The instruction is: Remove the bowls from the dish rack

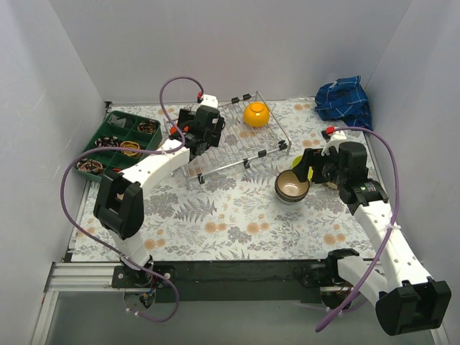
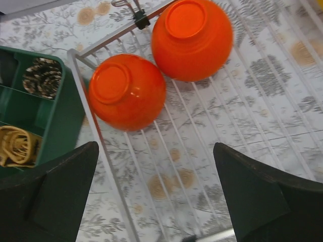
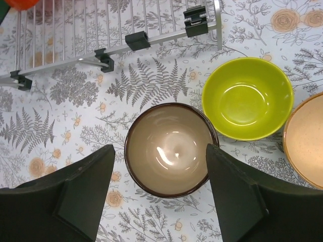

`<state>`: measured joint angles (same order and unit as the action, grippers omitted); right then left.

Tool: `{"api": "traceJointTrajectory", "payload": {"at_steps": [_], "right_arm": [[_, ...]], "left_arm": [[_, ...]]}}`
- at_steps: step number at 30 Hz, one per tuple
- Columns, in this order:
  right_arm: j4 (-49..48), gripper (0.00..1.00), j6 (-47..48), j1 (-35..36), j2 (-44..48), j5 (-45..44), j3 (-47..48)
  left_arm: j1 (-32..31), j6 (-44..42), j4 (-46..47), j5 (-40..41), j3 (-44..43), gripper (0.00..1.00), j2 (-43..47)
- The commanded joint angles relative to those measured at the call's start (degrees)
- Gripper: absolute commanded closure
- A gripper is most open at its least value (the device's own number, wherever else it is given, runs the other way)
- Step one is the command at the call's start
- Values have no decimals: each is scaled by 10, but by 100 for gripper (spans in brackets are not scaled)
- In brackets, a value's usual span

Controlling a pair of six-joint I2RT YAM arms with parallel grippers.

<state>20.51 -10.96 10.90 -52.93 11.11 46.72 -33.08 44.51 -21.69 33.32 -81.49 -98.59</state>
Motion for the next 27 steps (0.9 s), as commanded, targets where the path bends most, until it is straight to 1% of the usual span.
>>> {"api": "traceJointTrajectory", "payload": {"at_steps": [1,2,3,4,5,8,12,16,23,27], "right_arm": [[9,18,37,-1,11,39,25],[10,18,41,0,12,40,26],[13,17,44,-1,12,41,27],[14,14,45,0,12,41,27],[15,14,45,-1,12,42,26],[15,14,45,-1,12,44,25],[18,14,45,-1,12,39,26],[24,14,49,-1,11,28,26],[24,14,50,0,6,22,29],[23,14,47,-1,2,22,29]], "left_arm": [[17,-185,36,60,-35,2,-35],[19,-230,45,60,-39,2,-56],[22,-255,53,61,-42,2,-65],[24,-274,62,57,-45,2,-73],[29,-313,80,55,-46,2,-85],[42,-348,101,42,-56,2,-108],[57,-382,102,34,-80,2,-144],[61,-370,79,25,-99,8,-164],[62,-346,70,5,-87,11,-179],[62,-333,68,17,-82,14,-193]]}}
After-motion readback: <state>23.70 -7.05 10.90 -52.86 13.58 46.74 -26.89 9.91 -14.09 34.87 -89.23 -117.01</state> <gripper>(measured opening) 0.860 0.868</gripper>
